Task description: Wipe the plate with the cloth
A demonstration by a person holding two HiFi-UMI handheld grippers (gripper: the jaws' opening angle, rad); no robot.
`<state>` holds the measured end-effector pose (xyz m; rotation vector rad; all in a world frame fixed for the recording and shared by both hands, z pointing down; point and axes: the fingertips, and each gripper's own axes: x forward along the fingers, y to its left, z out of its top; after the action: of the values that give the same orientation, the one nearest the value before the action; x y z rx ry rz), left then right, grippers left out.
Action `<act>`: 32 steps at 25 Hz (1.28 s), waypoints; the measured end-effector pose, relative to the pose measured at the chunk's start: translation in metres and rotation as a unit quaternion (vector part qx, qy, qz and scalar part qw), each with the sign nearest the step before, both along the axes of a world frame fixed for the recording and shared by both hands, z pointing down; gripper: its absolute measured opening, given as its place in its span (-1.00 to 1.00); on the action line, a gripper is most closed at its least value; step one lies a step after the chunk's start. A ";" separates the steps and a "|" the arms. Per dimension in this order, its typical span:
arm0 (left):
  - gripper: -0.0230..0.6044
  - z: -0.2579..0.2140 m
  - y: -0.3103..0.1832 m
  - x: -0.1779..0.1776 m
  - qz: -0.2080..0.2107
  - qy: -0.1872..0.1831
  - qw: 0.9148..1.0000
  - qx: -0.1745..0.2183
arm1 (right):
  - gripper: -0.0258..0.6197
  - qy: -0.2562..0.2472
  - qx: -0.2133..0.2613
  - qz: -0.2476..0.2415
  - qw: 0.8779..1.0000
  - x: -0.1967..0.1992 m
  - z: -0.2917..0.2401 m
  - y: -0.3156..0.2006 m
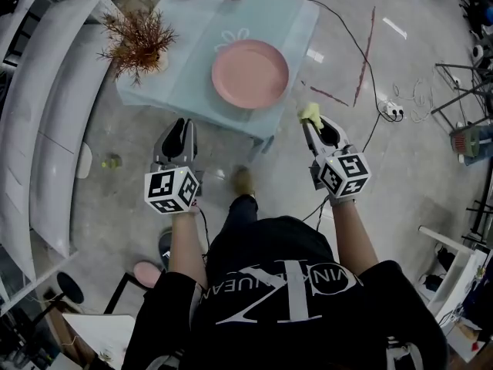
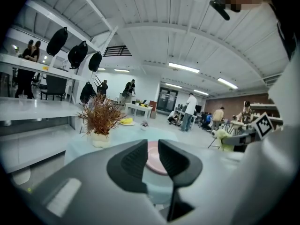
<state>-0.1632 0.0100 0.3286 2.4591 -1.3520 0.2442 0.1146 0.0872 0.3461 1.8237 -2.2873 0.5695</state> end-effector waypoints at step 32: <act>-0.93 0.088 -0.095 0.048 -0.051 0.001 0.991 -0.121 | -0.67 0.019 -0.068 -0.166 0.984 -0.026 0.063 -0.162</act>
<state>-0.1154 -0.0848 0.4170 2.1834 -1.3558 0.3579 0.0882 -0.0752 0.4089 1.3408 -2.3889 0.6096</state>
